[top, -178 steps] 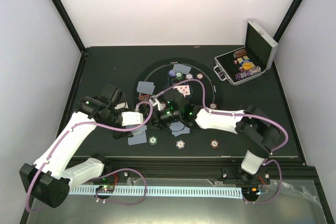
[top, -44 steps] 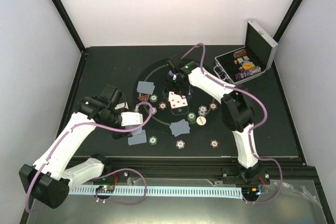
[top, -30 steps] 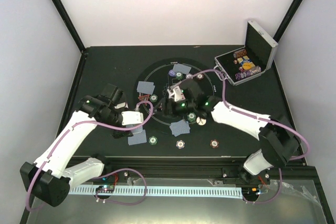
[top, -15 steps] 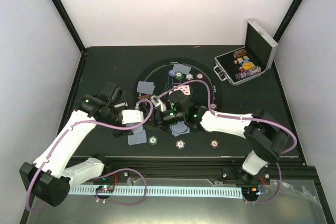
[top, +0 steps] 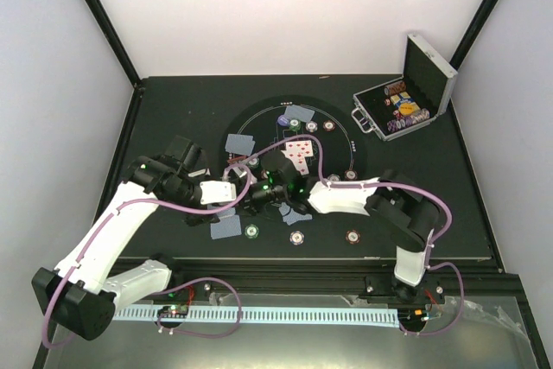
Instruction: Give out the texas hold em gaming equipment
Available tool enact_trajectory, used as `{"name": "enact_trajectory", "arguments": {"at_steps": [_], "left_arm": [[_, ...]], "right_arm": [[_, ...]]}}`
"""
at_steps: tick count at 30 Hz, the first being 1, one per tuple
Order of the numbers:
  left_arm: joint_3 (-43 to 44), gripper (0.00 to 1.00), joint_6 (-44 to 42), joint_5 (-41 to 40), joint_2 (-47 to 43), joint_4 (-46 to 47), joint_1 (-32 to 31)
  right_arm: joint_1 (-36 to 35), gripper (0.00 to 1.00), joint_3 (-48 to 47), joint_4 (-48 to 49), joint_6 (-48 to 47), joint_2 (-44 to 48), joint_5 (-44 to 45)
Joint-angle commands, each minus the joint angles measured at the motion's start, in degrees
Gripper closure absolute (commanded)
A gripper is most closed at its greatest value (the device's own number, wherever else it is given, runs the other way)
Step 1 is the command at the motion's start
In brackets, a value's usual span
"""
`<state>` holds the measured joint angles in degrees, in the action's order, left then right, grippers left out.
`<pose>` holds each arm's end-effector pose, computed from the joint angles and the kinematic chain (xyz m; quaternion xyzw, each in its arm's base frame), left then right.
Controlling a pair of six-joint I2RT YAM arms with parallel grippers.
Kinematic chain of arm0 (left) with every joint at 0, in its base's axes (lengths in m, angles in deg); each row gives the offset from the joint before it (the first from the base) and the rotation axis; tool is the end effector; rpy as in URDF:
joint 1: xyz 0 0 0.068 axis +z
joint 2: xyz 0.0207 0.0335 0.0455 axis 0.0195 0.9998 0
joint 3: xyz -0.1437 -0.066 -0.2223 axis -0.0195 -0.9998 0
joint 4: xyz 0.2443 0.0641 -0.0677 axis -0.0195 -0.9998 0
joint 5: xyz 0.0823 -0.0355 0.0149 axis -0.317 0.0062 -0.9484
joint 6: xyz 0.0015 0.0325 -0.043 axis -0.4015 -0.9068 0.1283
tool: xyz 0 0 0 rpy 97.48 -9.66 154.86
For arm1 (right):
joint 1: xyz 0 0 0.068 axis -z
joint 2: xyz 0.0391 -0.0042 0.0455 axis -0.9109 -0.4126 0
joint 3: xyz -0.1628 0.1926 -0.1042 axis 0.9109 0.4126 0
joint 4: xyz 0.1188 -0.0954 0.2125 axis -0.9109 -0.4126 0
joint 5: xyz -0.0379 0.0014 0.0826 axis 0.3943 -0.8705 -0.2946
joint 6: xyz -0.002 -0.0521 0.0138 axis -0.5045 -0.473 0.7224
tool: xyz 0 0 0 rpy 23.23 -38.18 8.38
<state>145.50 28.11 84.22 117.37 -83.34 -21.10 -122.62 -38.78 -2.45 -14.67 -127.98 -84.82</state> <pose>0.1481 -0.0724 0.2935 0.6250 0.7520 -0.1103 0.1779 0.1949 0.3453 0.2038 0.1045 -0.7779 -0.6175 0.0522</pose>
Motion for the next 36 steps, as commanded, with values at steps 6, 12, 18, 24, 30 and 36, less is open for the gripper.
{"name": "enact_trajectory", "arguments": {"at_steps": [6,12,18,24,30,36], "left_arm": [[2.15,0.98,0.40,0.91,-1.03,-1.16,-0.19],[2.37,0.98,0.36,1.15,-1.01,-1.34,-0.19],[2.19,0.98,0.44,1.14,-0.92,-1.03,-0.19],[1.93,0.98,0.49,0.96,-1.19,-1.08,-0.19],[1.80,0.98,0.67,1.07,-1.03,-0.89,-0.19],[0.87,0.98,0.84,0.97,-1.12,-0.34,-0.19]], "right_arm": [[2.16,0.45,3.76,4.44,1.07,-2.88,-1.43],[4.58,0.53,9.42,3.80,-0.73,-0.56,-0.91],[4.99,0.57,9.56,-1.29,-4.13,2.47,-0.38],[6.38,0.57,10.33,-4.29,-5.99,5.50,-0.07],[6.27,0.57,9.41,-4.01,-5.70,7.33,-0.87],[6.75,0.84,10.13,-2.52,-4.16,9.85,-1.24]]}}
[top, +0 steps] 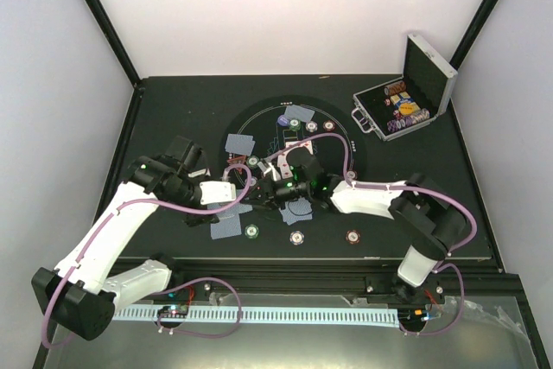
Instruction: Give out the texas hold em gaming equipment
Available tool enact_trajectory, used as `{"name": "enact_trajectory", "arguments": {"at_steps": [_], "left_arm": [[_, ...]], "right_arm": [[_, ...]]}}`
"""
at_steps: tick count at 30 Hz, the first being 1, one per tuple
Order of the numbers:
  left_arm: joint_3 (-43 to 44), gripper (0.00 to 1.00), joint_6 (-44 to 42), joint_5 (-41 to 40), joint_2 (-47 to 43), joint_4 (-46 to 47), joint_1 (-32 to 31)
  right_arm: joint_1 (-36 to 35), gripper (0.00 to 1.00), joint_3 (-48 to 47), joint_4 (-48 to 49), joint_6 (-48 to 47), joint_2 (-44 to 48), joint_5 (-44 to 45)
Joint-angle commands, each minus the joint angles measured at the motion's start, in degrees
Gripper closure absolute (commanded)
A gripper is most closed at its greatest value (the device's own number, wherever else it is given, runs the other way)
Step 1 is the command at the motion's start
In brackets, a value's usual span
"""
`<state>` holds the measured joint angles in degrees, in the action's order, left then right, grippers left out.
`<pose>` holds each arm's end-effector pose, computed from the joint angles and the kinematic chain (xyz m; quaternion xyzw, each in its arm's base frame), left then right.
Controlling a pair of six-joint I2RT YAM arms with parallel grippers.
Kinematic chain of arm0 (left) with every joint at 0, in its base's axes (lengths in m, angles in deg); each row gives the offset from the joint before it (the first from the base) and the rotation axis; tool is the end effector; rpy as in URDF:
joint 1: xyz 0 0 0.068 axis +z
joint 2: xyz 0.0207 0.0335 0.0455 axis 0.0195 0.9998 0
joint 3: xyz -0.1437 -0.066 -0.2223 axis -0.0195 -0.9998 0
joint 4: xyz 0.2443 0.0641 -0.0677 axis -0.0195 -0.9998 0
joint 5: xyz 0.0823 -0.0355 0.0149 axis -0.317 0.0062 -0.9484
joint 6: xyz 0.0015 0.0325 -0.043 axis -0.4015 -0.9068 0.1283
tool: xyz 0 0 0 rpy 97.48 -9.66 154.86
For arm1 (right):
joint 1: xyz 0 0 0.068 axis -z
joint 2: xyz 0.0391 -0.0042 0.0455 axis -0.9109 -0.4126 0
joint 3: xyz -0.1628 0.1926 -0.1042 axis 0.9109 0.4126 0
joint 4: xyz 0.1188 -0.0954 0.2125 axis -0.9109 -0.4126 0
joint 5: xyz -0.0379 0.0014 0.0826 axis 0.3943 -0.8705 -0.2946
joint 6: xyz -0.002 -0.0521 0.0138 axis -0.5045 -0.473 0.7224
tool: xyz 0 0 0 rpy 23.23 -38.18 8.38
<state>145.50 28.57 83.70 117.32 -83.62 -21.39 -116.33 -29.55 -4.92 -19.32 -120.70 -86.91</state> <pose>0.1473 -0.0726 0.2934 0.6238 0.7543 -0.1078 0.1741 0.2048 0.2907 0.1963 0.0884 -0.7931 -0.6019 0.0290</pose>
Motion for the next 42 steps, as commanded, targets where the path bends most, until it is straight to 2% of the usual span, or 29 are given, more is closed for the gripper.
{"name": "enact_trajectory", "arguments": {"at_steps": [1,7,13,17,19,25,29,33,42], "left_arm": [[0.75,0.98,0.34,1.51,-1.10,-0.01,0.09],[0.35,0.98,0.23,1.07,-1.43,0.17,0.09],[0.26,0.98,0.33,1.03,-1.10,0.35,0.09],[0.26,0.98,0.22,0.81,-1.11,0.35,0.09],[0.26,0.99,0.28,0.67,-1.12,0.34,0.09],[0.65,0.98,0.30,0.27,-1.17,0.05,0.09],[1.09,0.99,0.12,-0.15,-1.10,-0.35,0.10],[1.30,0.98,0.33,-0.10,-0.91,-0.43,0.09],[1.64,0.98,0.52,0.00,-0.65,-0.75,0.09]], "right_arm": [[0.69,0.88,1.30,0.21,0.71,3.04,0.82],[3.42,0.98,3.31,-2.71,-0.89,6.39,0.57],[9.34,0.99,4.51,-4.75,-2.44,10.40,-1.80],[15.89,0.99,3.83,-10.26,-6.41,11.78,-4.21],[20.09,0.99,2.32,-16.42,-11.89,11.01,-4.91],[32.09,0.99,-5.90,-34.20,-27.99,1.46,-2.80],[36.24,0.99,-13.19,-43.17,-34.20,-5.92,2.34],[37.19,0.99,-18.90,-46.59,-36.55,-11.69,4.78],[37.97,0.99,-24.86,-49.73,-39.55,-18.57,8.31]]}}
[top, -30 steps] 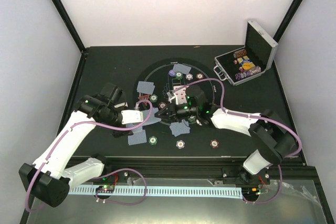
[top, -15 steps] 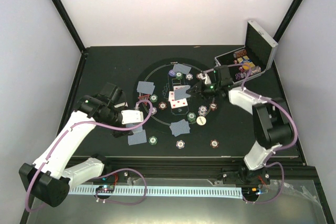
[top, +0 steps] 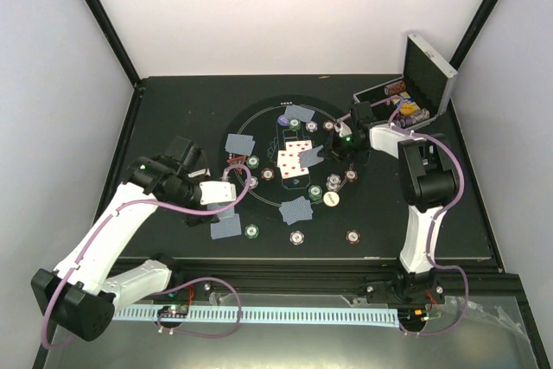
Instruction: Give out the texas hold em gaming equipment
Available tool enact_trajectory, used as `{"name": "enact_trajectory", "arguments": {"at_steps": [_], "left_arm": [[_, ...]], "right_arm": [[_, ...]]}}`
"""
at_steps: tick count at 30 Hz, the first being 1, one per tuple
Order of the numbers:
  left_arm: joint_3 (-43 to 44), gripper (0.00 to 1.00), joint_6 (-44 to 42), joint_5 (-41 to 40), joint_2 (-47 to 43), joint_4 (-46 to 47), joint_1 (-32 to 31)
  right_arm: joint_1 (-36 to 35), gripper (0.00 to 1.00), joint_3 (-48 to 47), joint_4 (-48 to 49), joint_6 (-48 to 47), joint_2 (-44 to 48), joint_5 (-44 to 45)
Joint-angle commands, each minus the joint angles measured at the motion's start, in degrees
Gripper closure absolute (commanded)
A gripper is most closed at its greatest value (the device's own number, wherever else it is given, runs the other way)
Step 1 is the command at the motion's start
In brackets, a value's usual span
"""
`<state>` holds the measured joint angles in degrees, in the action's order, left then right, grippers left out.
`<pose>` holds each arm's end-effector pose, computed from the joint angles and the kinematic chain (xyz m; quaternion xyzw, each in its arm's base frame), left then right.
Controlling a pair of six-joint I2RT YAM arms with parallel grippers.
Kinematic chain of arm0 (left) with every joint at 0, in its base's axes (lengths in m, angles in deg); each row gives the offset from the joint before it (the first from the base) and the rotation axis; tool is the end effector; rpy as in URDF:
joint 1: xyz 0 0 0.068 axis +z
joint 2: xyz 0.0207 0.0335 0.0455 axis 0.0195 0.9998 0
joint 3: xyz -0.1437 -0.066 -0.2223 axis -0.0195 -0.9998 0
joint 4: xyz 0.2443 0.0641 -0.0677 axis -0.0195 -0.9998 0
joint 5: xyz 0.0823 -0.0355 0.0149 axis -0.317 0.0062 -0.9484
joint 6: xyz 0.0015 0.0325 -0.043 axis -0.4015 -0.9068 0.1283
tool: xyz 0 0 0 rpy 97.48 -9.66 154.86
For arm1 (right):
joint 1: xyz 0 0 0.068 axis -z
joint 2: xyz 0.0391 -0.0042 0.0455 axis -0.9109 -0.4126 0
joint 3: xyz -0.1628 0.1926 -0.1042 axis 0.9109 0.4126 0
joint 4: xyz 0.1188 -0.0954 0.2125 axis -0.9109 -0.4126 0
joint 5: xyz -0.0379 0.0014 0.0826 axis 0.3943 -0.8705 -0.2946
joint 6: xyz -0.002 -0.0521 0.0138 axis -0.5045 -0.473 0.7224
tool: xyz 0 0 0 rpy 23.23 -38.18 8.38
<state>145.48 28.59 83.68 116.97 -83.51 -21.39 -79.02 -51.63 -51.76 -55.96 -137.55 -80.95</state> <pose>0.1464 -0.0723 0.2943 0.6238 0.7537 -0.1065 0.1777 0.3774 0.1133 0.1421 0.0795 0.9165 0.3877 0.0579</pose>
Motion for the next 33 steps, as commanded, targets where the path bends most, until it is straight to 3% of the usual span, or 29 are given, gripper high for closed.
{"name": "enact_trajectory", "arguments": {"at_steps": [1,5,8,12,15,20,24,28,33], "left_arm": [[1.73,0.98,0.53,0.03,-0.22,-0.90,0.09],[1.75,0.98,0.45,-0.07,-0.46,-0.93,0.09],[1.64,0.99,0.53,-0.06,-0.39,-0.90,0.09],[1.98,0.98,0.62,0.25,-0.35,-1.03,0.09],[2.59,0.98,0.71,1.01,-0.05,-1.56,0.09],[2.91,0.98,0.80,1.47,-0.09,-1.64,0.10],[2.71,0.98,0.93,1.50,-0.16,-1.35,0.09],[2.83,0.98,1.32,2.07,0.28,-1.21,0.13],[3.37,0.98,1.33,2.60,0.41,-1.40,0.09]], "right_arm": [[0.76,0.99,-3.40,-3.19,-3.10,-2.19,2.46],[0.86,0.97,-6.41,-6.14,-4.82,-4.21,4.79],[0.95,0.87,-8.12,-7.84,-5.55,-5.15,5.88],[0.86,0.49,-9.00,-10.50,-6.16,-3.19,9.42],[0.78,0.34,-6.81,-10.50,-5.36,1.28,12.49],[-2.09,0.22,1.25,-5.27,-1.30,12.19,9.90],[-10.45,0.15,8.59,2.53,4.79,21.39,5.02],[-21.69,0.13,16.62,17.05,15.73,28.17,1.59],[-29.63,0.13,22.80,34.47,27.49,30.37,-0.43]]}}
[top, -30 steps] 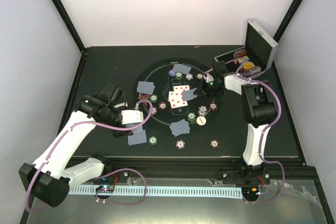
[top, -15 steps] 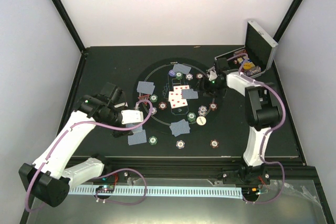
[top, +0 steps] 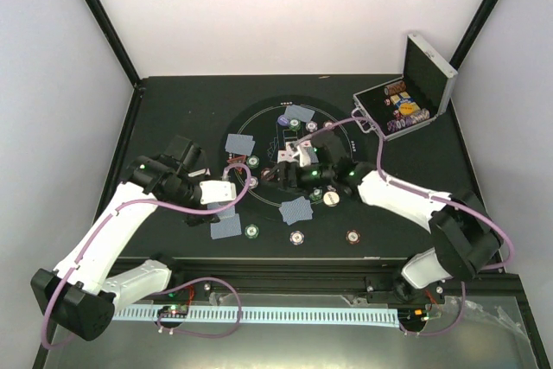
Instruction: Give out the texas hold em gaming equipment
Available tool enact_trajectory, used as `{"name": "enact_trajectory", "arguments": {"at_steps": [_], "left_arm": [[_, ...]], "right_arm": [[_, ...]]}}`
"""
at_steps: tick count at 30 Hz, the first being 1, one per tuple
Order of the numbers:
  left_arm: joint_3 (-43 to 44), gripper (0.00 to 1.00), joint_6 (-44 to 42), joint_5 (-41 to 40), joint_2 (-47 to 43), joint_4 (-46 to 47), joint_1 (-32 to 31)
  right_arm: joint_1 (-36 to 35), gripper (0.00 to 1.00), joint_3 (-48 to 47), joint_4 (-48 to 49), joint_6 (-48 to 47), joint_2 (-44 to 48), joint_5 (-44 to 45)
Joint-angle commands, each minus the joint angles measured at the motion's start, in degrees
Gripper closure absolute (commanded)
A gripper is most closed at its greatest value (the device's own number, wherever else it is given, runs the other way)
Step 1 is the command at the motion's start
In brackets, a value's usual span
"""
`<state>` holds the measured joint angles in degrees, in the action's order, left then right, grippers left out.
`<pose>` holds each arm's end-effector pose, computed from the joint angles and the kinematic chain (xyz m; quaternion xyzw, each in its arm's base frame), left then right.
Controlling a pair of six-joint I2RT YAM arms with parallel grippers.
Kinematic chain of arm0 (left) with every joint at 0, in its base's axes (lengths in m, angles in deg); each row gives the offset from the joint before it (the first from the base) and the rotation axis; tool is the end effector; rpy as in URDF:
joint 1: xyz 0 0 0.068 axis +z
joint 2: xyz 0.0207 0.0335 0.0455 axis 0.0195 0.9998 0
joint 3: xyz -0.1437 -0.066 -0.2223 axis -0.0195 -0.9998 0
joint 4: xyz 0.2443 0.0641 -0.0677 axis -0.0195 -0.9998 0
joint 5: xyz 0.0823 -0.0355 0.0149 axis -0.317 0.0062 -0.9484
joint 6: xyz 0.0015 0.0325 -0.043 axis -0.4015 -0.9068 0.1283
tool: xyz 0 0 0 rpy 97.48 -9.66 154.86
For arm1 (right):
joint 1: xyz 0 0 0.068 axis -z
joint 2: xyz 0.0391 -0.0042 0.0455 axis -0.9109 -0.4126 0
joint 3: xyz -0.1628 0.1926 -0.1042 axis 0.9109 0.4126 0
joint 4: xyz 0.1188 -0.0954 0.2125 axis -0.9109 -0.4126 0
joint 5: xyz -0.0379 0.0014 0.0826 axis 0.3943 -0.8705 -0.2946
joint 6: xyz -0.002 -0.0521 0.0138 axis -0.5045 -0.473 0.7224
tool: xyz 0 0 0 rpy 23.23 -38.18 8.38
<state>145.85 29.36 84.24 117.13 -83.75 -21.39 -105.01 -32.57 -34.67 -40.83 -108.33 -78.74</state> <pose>0.1466 -0.0727 0.2956 0.6188 0.7569 -0.1124 0.1779 0.2317 0.2184 0.2349 -0.0810 0.8568 0.4988 0.1023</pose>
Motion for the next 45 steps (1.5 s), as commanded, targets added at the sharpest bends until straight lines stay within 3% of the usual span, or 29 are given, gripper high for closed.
{"name": "enact_trajectory", "arguments": {"at_steps": [1,11,19,25,31,45], "left_arm": [[3.10,0.99,0.56,2.12,0.23,-1.18,0.09],[3.69,0.99,0.76,3.81,0.48,-1.80,0.09],[4.47,0.98,0.74,4.48,0.71,-2.02,0.09],[4.65,0.99,0.73,5.08,0.90,-2.15,0.09],[5.06,0.99,0.56,4.66,0.80,-2.54,0.10],[5.53,0.98,0.21,4.56,0.31,-3.36,0.09]], "right_arm": [[-5.00,0.13,3.60,17.95,12.89,0.84,-2.65],[-14.59,0.21,5.09,32.14,21.14,-4.81,-3.27],[-18.49,0.25,1.21,34.48,22.70,-9.75,-3.58],[-18.75,0.28,-2.33,36.17,24.01,-14.21,-4.69],[-18.72,0.37,-5.12,38.80,26.54,-19.39,-5.71],[-13.59,0.47,2.66,42.64,27.12,-20.79,-6.62]]}}
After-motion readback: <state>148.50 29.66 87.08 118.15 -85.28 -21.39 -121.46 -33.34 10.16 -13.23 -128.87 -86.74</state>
